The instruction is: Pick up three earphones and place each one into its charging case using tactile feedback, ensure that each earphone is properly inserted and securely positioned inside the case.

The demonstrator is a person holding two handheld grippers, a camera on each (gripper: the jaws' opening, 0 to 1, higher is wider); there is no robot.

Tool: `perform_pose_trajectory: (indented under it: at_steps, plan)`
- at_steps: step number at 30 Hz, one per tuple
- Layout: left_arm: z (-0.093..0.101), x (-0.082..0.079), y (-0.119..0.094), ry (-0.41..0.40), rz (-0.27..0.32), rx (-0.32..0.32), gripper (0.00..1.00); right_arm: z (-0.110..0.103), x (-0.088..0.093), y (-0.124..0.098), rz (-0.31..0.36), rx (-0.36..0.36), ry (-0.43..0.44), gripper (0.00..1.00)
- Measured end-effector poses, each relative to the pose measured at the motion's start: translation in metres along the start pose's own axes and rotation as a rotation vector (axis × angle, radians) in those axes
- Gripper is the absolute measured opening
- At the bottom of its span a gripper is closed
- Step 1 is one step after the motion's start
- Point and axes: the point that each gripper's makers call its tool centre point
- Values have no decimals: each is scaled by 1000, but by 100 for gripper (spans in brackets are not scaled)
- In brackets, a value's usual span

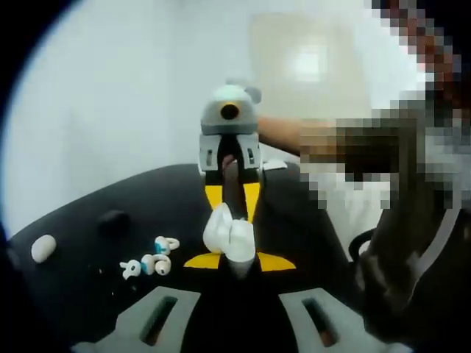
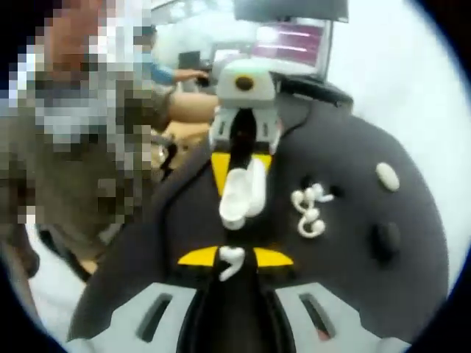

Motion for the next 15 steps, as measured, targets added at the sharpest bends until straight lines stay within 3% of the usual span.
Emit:
perform_pose_trajectory:
  at_steps: [6, 8, 10, 13, 15]
  plan:
    - [1, 0, 0, -1, 2, 1, 13, -3, -4, -1, 40, 7, 29, 14]
    - [1, 0, 0, -2, 2, 2, 13, 0, -8, -6, 80, 43, 26, 12]
    - [1, 0, 0, -3, 2, 2, 13, 3, -12, -14, 130, 117, 27, 4]
    - [1, 0, 0, -1, 2, 0, 13, 3, -15, -25, 213, 187, 20, 4]
    - [1, 0, 0, 0, 2, 0, 13, 6, -1, -29, 181, 212, 47, 4]
Point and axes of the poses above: the point that each gripper's makers call its tool centre point, and the gripper's own axes: y roughly forward along the fingers, z roughly to its right, x roughly out of its underside, and after that the axes turned 3 degrees about -y, right-handed
